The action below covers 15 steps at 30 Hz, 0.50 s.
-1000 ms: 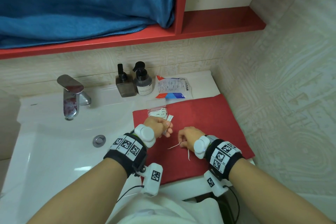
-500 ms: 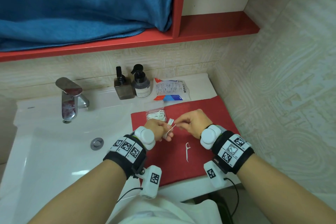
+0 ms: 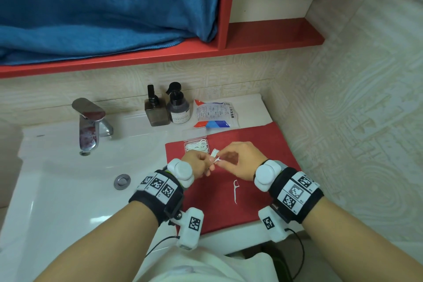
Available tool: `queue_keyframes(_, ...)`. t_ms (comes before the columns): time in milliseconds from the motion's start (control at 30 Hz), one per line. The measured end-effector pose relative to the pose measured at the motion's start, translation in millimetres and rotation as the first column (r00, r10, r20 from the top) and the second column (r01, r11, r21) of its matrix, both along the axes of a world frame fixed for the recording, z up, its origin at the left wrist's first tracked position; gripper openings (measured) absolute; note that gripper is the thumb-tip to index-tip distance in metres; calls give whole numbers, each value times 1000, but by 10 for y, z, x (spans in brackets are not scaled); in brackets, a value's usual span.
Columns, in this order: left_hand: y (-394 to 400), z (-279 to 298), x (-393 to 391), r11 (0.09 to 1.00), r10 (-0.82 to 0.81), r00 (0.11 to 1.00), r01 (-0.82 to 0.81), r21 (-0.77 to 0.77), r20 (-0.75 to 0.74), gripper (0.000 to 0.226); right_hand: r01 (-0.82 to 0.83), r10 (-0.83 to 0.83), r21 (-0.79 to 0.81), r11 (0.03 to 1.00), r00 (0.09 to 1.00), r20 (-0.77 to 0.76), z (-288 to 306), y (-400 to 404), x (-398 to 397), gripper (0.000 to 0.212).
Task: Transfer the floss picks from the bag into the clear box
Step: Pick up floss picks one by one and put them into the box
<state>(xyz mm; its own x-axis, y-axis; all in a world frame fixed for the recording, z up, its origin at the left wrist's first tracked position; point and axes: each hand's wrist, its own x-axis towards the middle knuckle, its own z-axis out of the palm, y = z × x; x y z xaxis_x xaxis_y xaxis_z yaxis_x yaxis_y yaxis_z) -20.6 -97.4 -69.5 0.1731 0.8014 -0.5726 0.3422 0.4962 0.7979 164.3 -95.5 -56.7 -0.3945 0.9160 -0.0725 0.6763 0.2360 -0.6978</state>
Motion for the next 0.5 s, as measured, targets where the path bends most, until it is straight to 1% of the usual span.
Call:
queue_keyframes(67, 9, 17, 3, 999, -30, 999, 31, 27, -27, 30, 41, -41, -59, 997, 999, -9, 44, 15, -8, 19)
queue_keyframes(133, 25, 48, 30, 998, -55, 998, 57, 36, -30, 29, 72, -72, -63, 995, 997, 0, 84, 42, -9, 16)
queue_keyframes(267, 69, 119, 27, 997, -83, 995, 83, 2, 52, 24, 126, -127, -54, 991, 992, -7, 115, 86, -9, 13)
queue_keyframes(400, 74, 136, -6, 993, -116, 986, 119, -24, 121, 21, 131, -131, -36, 991, 991, 20, 114, 139, -23, 11)
queue_keyframes(500, 62, 127, -38, 992, -123, 981, 126, -7, 151, 19, 162, -160, -29, 986, 986, 36, 114, 154, -44, 12)
